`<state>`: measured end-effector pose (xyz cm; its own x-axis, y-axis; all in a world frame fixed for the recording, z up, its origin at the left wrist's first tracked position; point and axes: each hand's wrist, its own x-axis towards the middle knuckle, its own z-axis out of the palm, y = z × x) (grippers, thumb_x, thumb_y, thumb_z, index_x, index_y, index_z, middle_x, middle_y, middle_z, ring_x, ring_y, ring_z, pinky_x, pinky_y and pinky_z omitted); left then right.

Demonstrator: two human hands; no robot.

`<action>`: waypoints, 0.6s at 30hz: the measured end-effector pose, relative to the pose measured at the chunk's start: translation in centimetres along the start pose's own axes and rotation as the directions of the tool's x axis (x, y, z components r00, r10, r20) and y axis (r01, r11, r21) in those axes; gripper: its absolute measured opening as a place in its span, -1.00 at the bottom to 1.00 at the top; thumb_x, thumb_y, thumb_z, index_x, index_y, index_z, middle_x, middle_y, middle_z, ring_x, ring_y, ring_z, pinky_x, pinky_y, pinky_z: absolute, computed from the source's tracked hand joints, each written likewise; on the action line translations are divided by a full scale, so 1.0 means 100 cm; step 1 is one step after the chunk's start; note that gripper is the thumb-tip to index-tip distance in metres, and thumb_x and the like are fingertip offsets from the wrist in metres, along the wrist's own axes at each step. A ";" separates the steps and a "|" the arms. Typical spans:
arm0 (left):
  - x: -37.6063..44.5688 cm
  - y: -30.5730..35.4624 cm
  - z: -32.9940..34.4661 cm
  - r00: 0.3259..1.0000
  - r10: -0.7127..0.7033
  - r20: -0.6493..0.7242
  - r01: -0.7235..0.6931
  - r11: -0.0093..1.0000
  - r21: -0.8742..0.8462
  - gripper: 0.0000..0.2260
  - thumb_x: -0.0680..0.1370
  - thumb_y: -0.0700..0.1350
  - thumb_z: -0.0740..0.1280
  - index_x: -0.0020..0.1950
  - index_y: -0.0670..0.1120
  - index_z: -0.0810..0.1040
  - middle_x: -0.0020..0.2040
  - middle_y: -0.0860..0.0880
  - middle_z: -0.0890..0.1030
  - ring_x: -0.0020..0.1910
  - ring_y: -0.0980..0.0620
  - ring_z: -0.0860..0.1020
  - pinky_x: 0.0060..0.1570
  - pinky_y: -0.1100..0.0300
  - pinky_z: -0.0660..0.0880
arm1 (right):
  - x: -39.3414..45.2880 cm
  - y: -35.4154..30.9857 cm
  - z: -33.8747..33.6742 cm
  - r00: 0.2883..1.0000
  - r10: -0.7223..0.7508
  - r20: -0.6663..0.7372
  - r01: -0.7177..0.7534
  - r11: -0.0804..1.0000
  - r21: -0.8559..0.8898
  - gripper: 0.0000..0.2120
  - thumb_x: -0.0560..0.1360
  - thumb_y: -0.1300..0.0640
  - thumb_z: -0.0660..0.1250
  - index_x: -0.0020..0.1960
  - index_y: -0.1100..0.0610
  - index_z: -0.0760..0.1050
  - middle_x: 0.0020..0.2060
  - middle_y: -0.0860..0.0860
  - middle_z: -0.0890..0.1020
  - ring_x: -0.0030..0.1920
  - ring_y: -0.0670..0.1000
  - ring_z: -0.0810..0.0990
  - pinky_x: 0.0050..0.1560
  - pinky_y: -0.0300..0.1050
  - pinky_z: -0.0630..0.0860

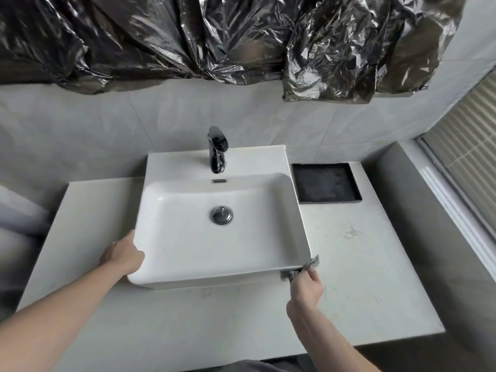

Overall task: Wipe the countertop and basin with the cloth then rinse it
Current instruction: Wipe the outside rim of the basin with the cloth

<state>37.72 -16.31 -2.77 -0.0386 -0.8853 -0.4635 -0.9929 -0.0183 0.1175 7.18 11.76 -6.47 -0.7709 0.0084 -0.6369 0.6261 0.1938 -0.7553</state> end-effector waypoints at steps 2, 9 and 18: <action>-0.005 -0.003 -0.001 1.000 0.027 0.008 -0.027 0.997 -0.068 -0.49 0.33 -0.11 0.16 0.28 0.18 0.38 0.13 -0.07 0.63 -0.02 -0.20 0.53 -0.02 0.04 0.53 | -0.010 -0.001 -0.003 0.988 -0.149 -0.031 0.146 0.986 -0.080 -0.69 0.59 0.33 0.13 0.03 0.12 0.63 -0.15 0.05 0.69 -0.15 0.08 0.56 0.03 -0.07 0.47; -0.009 0.000 0.014 0.999 0.021 -0.040 -0.031 0.961 -0.274 -0.39 0.54 -0.18 0.18 0.61 0.07 0.20 0.39 -0.14 0.52 0.37 -0.24 0.40 0.29 -0.05 0.40 | -0.012 -0.028 -0.013 0.853 -0.513 0.094 0.521 0.835 -0.178 -0.58 0.67 0.24 0.17 0.41 -0.09 0.54 0.25 -0.13 0.68 0.31 -0.05 0.60 0.45 0.07 0.47; -0.013 0.003 0.036 0.987 0.013 -0.158 -0.079 0.905 -0.417 -0.46 0.66 -0.21 0.14 0.64 -0.04 0.13 0.37 -0.32 0.50 0.38 -0.34 0.38 0.33 -0.13 0.34 | 0.022 -0.062 0.062 0.606 -0.591 0.532 0.781 0.313 -0.541 -0.53 0.62 0.36 0.12 0.37 -0.01 0.56 0.24 -0.11 0.67 0.27 0.09 0.62 0.20 -0.10 0.50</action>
<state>37.10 -13.48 -5.34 -0.0331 -0.9478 -0.3172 -0.8491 -0.1407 0.5092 2.33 4.50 -4.20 -0.7750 -0.6316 -0.0213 -0.4692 0.5976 -0.6502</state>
